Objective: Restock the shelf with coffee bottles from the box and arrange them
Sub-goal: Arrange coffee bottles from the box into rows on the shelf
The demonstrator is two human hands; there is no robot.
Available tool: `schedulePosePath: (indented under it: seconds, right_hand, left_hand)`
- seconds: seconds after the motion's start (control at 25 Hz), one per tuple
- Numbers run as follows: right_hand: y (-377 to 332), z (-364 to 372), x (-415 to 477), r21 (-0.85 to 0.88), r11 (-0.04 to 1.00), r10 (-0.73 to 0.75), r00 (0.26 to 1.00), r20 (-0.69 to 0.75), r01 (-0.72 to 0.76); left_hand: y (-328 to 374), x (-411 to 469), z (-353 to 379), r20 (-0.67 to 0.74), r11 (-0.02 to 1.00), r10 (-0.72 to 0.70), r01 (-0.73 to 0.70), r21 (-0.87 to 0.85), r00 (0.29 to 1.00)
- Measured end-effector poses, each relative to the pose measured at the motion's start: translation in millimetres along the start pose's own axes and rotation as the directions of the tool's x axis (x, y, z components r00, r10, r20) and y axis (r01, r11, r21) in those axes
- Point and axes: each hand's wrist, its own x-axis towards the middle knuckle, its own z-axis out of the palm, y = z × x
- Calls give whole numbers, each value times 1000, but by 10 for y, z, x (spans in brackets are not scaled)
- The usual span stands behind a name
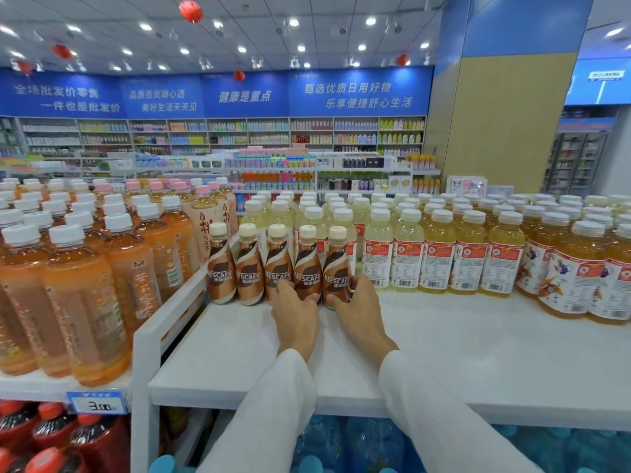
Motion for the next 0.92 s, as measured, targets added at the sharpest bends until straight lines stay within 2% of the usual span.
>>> schedulePosePath:
  seconds: [0.52, 0.76, 0.92]
  right_hand:
    - [12, 18, 12, -11, 1000, -29, 999, -19, 29]
    - [-25, -45, -125, -1, 1000, 11, 999, 38, -11]
    - [7, -340, -472, -193, 981, 46, 986, 158, -15]
  left_hand:
    - [-11, 3, 0, -19, 1000, -11, 11, 6, 1000]
    - [-47, -25, -25, -25, 1000, -6, 7, 29, 1000]
    - [-111, -163, -195, 52, 998, 31, -33, 49, 998]
